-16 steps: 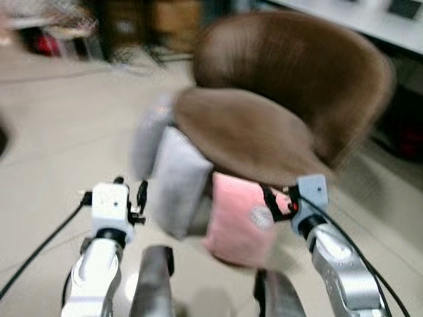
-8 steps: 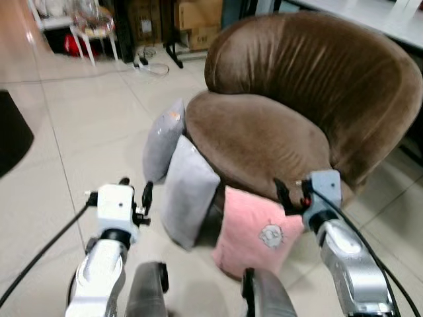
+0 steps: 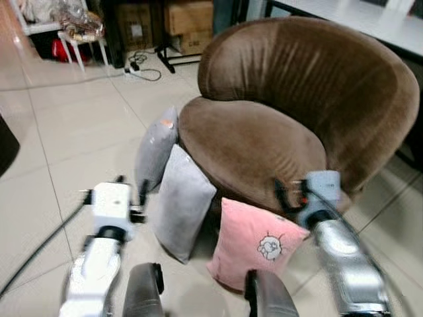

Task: Move the pillow to the sofa from floor

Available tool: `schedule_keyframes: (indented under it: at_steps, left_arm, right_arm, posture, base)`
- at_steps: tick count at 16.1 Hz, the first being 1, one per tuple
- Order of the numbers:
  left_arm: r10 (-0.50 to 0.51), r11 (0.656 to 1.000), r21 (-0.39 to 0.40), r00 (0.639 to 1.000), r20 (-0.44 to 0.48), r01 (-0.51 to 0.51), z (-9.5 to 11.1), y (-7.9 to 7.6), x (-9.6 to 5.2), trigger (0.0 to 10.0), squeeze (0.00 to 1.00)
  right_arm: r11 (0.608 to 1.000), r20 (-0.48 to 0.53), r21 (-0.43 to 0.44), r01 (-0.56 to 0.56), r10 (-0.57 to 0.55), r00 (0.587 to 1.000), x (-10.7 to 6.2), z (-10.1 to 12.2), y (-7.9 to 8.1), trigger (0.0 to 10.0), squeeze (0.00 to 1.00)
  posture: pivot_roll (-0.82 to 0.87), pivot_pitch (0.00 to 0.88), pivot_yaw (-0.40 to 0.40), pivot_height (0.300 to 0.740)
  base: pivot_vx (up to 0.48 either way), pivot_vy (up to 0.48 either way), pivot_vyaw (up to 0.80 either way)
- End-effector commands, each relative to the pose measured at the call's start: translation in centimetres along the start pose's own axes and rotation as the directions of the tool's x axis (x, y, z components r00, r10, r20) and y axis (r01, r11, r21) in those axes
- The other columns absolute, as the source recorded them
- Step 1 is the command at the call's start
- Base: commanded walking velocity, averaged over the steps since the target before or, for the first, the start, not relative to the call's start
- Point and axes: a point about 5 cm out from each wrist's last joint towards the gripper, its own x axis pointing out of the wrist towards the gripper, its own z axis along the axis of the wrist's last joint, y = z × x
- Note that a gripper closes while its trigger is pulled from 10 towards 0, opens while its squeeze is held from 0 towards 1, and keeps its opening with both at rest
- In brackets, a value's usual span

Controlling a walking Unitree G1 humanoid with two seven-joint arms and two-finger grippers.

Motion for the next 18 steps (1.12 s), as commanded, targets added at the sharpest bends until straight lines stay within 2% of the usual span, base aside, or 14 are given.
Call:
schedule_keyframes:
  at_steps: [1, 8, 12, 18]
  left_arm:
    - [-0.022, 1.0, -0.008, 1.0, 0.008, 0.022, 0.22, -0.69, 0.13, 10.0, 0.0]
    - [-0.023, 1.0, -0.007, 1.0, 0.008, 0.023, 0.22, -0.69, 0.12, 10.0, 0.0]
    - [-0.037, 0.999, 0.007, 0.999, -0.001, 0.037, 0.07, -1.01, 0.15, 10.0, 0.0]
    - [-0.079, 0.996, 0.032, 0.997, -0.001, 0.079, -0.02, -1.17, 0.62, 10.0, 0.0]
  right_arm:
    - [0.999, 0.013, -0.018, 0.035, -0.035, 0.999, -0.2, 0.32, -1.11, 10.0, 0.0]
    - [1.0, 0.018, -0.013, 0.024, -0.024, 1.0, -0.22, 0.38, -0.95, 10.0, 0.0]
    - [1.0, 0.016, 0.004, 0.004, -0.004, 1.0, -0.19, 0.36, -0.73, 10.0, 0.0]
    - [1.0, 0.018, -0.009, -0.022, 0.022, 1.0, 0.47, 0.55, -0.71, 10.0, 0.0]
  posture:
    - [-0.02, 0.0, -0.066, 0.57]
    - [-0.02, 0.0, -0.066, 0.57]
    - [-0.02, 0.0, -0.068, 0.57]
    - [-0.02, 0.0, -0.072, 0.515]
  base:
    - [0.289, 0.0, 0.0]
    - [0.284, 0.0, 0.0]
    - [0.0, 0.0, 0.0]
    - [0.0, 0.0, 0.0]
